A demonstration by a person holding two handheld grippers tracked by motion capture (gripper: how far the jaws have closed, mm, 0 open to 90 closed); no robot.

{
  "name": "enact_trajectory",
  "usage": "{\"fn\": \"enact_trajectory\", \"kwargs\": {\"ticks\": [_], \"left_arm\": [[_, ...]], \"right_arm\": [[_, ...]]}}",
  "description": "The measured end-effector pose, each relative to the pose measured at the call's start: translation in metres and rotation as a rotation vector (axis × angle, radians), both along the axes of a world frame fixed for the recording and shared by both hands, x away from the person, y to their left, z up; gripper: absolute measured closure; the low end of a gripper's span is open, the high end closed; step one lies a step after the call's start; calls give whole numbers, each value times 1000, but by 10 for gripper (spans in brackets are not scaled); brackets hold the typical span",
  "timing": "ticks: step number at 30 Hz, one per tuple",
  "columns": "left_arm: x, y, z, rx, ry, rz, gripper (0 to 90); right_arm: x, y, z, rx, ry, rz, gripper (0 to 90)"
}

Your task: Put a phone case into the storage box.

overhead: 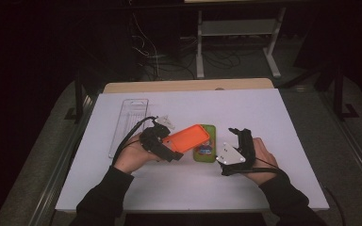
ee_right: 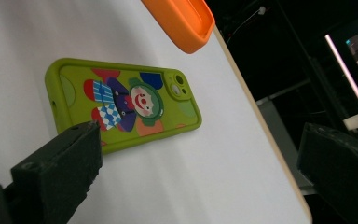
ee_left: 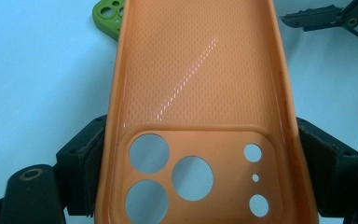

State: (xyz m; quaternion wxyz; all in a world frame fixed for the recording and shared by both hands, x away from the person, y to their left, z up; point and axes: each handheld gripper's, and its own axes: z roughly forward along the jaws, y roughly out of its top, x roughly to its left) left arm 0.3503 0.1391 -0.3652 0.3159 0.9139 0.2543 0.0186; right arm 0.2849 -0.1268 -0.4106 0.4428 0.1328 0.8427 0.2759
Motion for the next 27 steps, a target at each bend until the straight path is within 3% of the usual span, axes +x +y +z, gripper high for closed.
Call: {"fn": "enact_trajectory", "kwargs": {"ticks": [10, 14, 18, 19, 24, 25, 27], "left_arm": [[-1, -2, -2, -9, 19, 24, 163], [-1, -1, -1, 11, 21, 11, 163], [0, -1, -1, 5, 20, 16, 163], [0, -1, -1, 6, 20, 15, 163], [-1, -2, -1, 5, 24, 19, 163], [0, 0, 0, 23, 20, 2, 163], [-2, -2, -1, 3, 20, 18, 163]], "right_arm": [[-4, 6, -2, -139, -114, 54, 0], [-7, 10, -4, -198, -153, 61, 0], [-9, 13, -6, -292, -228, 97, 0], [-10, 14, -7, -308, -224, 104, 0], [-12, 18, -7, -315, -235, 107, 0], [-13, 19, -7, -312, -230, 104, 0], [-12, 20, -7, -317, -251, 116, 0]]}}
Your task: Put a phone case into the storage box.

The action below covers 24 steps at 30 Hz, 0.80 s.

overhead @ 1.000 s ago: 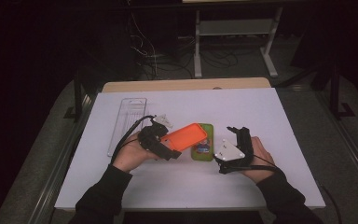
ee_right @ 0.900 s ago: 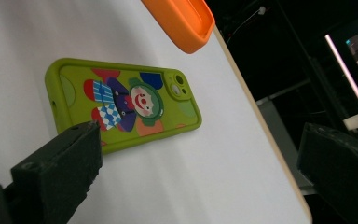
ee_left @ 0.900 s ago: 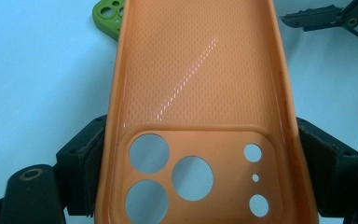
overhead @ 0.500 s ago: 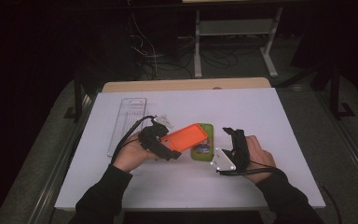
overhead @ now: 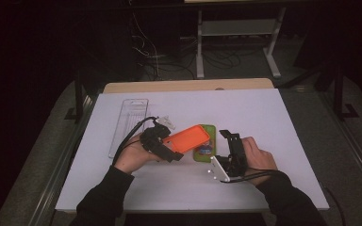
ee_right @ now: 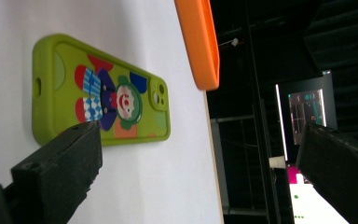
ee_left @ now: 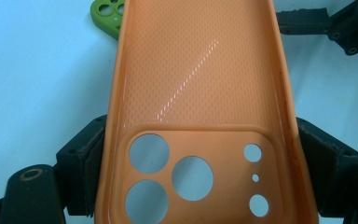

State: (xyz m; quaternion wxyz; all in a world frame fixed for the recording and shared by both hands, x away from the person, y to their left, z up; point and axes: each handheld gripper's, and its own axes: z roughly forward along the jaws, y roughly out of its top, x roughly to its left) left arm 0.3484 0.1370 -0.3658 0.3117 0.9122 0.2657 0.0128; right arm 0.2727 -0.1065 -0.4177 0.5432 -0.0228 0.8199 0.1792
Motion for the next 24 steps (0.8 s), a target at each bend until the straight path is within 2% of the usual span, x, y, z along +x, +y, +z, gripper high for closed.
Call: {"fn": "enact_trajectory", "kwargs": {"ticks": [4, 5, 6, 8, 9, 10, 11, 14, 22, 24], "left_arm": [[0, 0, 2, 7, -8, -18, 163], [0, 0, 2, 7, -9, -19, 163], [0, 0, 2, 7, -10, -18, 163], [2, 1, 4, 34, -19, -40, 163], [2, 1, 4, 33, -19, -40, 163], [1, 1, 4, 31, -19, -37, 163], [1, 1, 4, 29, -17, -35, 163], [1, 1, 4, 34, -20, -37, 163], [1, 1, 4, 26, -19, -37, 163], [-1, -2, 3, 0, -13, -10, 163]], "right_arm": [[0, 7, -1, 16, 1, 1, 0], [1, 8, -2, 18, -17, 14, 0], [1, 10, -2, 17, -14, 16, 0], [2, 13, 0, 18, -12, 15, 0], [1, 15, 0, 15, -15, 16, 0], [3, 17, 1, 12, -38, 28, 0], [5, 18, 3, -24, -53, 55, 0], [7, 24, 4, -36, -67, 73, 0], [12, 39, 0, -66, -120, 104, 66], [13, 40, -1, -60, -131, 106, 90]]}}
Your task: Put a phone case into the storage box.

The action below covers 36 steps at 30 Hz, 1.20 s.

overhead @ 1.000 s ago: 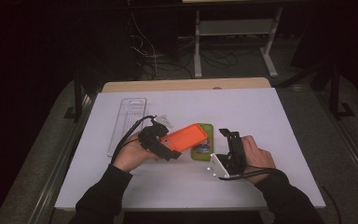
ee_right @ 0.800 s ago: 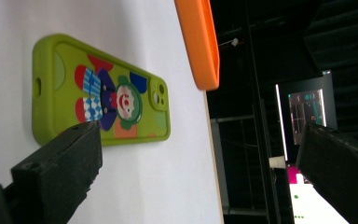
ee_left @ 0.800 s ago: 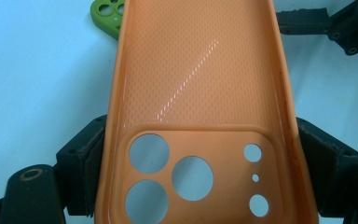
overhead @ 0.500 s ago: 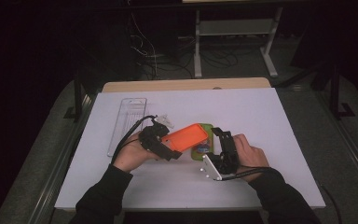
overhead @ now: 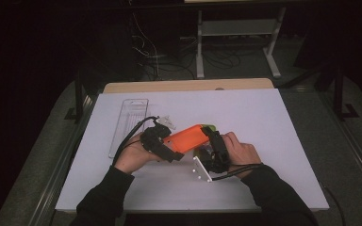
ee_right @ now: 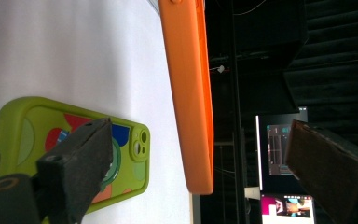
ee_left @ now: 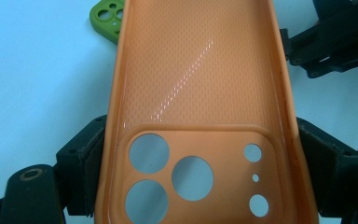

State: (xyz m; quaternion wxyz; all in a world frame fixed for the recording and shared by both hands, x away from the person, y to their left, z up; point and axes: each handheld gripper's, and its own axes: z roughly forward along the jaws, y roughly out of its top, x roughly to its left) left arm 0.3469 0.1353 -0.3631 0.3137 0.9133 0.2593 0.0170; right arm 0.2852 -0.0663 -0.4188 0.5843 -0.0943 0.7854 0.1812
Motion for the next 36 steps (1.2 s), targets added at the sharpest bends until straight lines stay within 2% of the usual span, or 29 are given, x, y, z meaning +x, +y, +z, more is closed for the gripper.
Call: {"fn": "enact_trajectory", "kwargs": {"ticks": [2, 4, 6, 8, 11, 12, 21, 24, 26, 27, 28, 29, 31, 36], "left_arm": [[1, 1, 1, 20, -2, -18, 163], [1, 0, 0, 22, -6, -23, 163], [-1, -2, -1, 1, 4, 3, 163], [0, -1, 0, 20, -5, -32, 163], [0, -1, 1, 26, -6, -33, 163], [-1, -2, 0, 23, -5, -29, 163], [-1, -2, 1, 26, -4, -39, 163], [-2, -2, 0, 24, 2, -30, 163], [-2, -2, 0, 31, -3, -41, 162], [-3, -4, -1, 12, 3, -26, 163], [-2, -3, 0, 24, -2, -43, 162], [-2, -3, 0, 26, 1, -39, 162], [-3, -4, -1, 11, 3, -28, 163], [-2, -3, -1, 16, 4, -31, 162]], "right_arm": [[-1, 1, -2, 10, -19, -3, 124], [-3, 2, -3, 4, -19, -8, 156], [-4, 3, -3, 0, -21, -14, 200], [-4, 4, -3, -9, -13, -19, 249], [-6, 4, -6, -21, -16, -13, 309], [-7, 5, -5, -27, -3, -13, 326], [-10, 7, -8, -38, -28, 3, 507], [-11, 7, -8, -36, -30, 4, 556], [-11, 7, -8, -35, -35, 3, 585], [-12, 8, -9, -36, -40, 2, 595], [-12, 8, -9, -36, -48, 2, 604], [-12, 8, -9, -36, -53, -1, 615], [-12, 8, -9, -40, -51, 0, 638], [-13, 9, -9, -47, -45, 4, 709]]}}
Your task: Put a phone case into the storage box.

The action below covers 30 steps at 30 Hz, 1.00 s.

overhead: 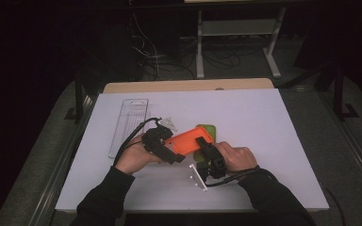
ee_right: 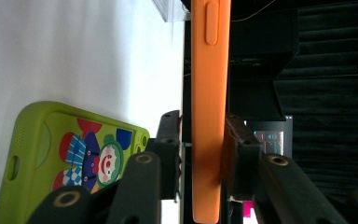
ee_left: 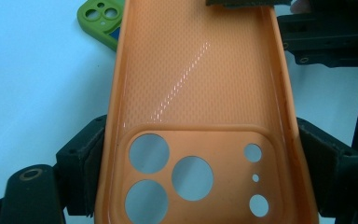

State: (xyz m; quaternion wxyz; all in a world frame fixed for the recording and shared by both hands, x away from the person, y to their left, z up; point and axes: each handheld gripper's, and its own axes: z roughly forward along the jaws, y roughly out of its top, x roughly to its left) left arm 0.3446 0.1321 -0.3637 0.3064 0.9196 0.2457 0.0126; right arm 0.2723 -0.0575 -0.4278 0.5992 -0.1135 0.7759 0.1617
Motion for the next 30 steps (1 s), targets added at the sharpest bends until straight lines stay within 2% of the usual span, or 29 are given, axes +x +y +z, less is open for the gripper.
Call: {"fn": "enact_trajectory", "kwargs": {"ticks": [4, 9, 14, 15, 18, 19, 20, 21, 22, 23, 25, 26, 29, 30], "left_arm": [[0, 0, 0, -2, -1, 0, 162], [0, 0, 0, 7, 0, -11, 160], [0, 1, -1, -29, 7, 0, 150], [0, 3, 0, -30, -13, -7, 138], [1, 4, 1, -50, -13, 13, 39], [1, 6, 3, -42, -11, 4, 19], [0, 5, 2, -69, -5, 27, 4], [1, 8, 4, -48, -18, 5, 0], [0, 8, 4, -77, -13, 32, 0], [1, 11, 6, -59, -20, 12, 0], [1, 13, 7, -72, -31, 17, 0], [0, 14, 7, -86, -30, 30, 0], [1, 18, 9, -85, -36, 32, 0], [1, 19, 9, -94, -35, 39, 0]], "right_arm": [[-1, 0, 0, -2, -2, 1, 762], [-2, 0, -1, -11, -20, 2, 774], [-3, -1, -1, -13, -32, 11, 778], [-3, -1, -1, -8, -39, 11, 778], [-3, -2, -1, -5, -40, 8, 779], [-3, -3, -1, -4, -36, 5, 779], [-2, -3, 0, -6, -34, 2, 779], [-2, -4, 0, -8, -35, -1, 779], [-1, -5, 0, -3, -30, -7, 779], [0, -6, 0, -3, -28, -11, 779], [1, -8, 1, 4, -32, -23, 779], [3, -10, 1, 6, -22, -27, 779], [6, -15, 2, 28, -1, -53, 779], [7, -18, 2, 13, 18, -58, 779]]}}
